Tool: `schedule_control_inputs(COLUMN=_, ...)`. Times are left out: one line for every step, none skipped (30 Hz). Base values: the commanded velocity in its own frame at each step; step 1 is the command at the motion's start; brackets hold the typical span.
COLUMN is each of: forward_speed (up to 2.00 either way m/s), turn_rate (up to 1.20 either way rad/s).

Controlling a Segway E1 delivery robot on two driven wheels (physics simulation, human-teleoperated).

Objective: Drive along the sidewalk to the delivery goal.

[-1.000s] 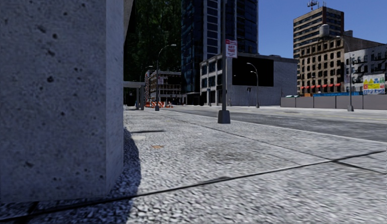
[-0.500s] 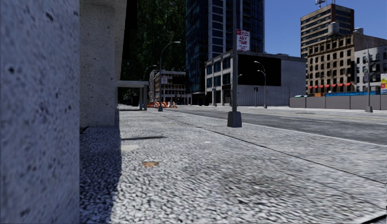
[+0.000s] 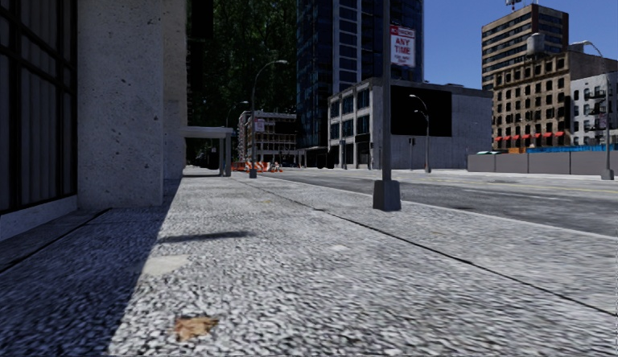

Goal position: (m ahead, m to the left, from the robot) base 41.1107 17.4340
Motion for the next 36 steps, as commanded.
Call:
schedule_control_inputs(forward_speed=2.00, turn_rate=0.00)
schedule_control_inputs(forward_speed=2.00, turn_rate=0.00)
schedule_control_inputs(forward_speed=2.00, turn_rate=0.00)
schedule_control_inputs(forward_speed=2.00, turn_rate=0.00)
schedule_control_inputs(forward_speed=2.00, turn_rate=0.10)
schedule_control_inputs(forward_speed=2.00, turn_rate=0.20)
schedule_control_inputs(forward_speed=2.00, turn_rate=0.23)
schedule_control_inputs(forward_speed=2.00, turn_rate=0.23)
schedule_control_inputs(forward_speed=2.00, turn_rate=0.23)
schedule_control_inputs(forward_speed=2.00, turn_rate=0.23)
schedule_control_inputs(forward_speed=2.00, turn_rate=0.26)
schedule_control_inputs(forward_speed=2.00, turn_rate=0.26)
schedule_control_inputs(forward_speed=2.00, turn_rate=0.28)
schedule_control_inputs(forward_speed=2.00, turn_rate=0.36)
schedule_control_inputs(forward_speed=2.00, turn_rate=0.36)
schedule_control_inputs(forward_speed=2.00, turn_rate=0.43)
schedule_control_inputs(forward_speed=2.00, turn_rate=0.45)
schedule_control_inputs(forward_speed=2.00, turn_rate=0.47)
schedule_control_inputs(forward_speed=2.00, turn_rate=0.47)
schedule_control_inputs(forward_speed=2.00, turn_rate=0.47)
schedule_control_inputs(forward_speed=2.00, turn_rate=0.47)
schedule_control_inputs(forward_speed=2.00, turn_rate=0.47)
schedule_control_inputs(forward_speed=2.00, turn_rate=0.47)
schedule_control_inputs(forward_speed=2.00, turn_rate=0.47)
schedule_control_inputs(forward_speed=2.00, turn_rate=0.47)
schedule_control_inputs(forward_speed=2.00, turn_rate=0.47)
schedule_control_inputs(forward_speed=2.00, turn_rate=0.47)
schedule_control_inputs(forward_speed=2.00, turn_rate=0.47)
schedule_control_inputs(forward_speed=2.00, turn_rate=0.47)
schedule_control_inputs(forward_speed=2.00, turn_rate=0.47)
schedule_control_inputs(forward_speed=2.00, turn_rate=0.47)
schedule_control_inputs(forward_speed=2.00, turn_rate=0.47)
schedule_control_inputs(forward_speed=2.00, turn_rate=0.39)
schedule_control_inputs(forward_speed=2.00, turn_rate=0.39)
schedule_control_inputs(forward_speed=2.00, turn_rate=0.20)
schedule_control_inputs(forward_speed=2.00, turn_rate=0.02)
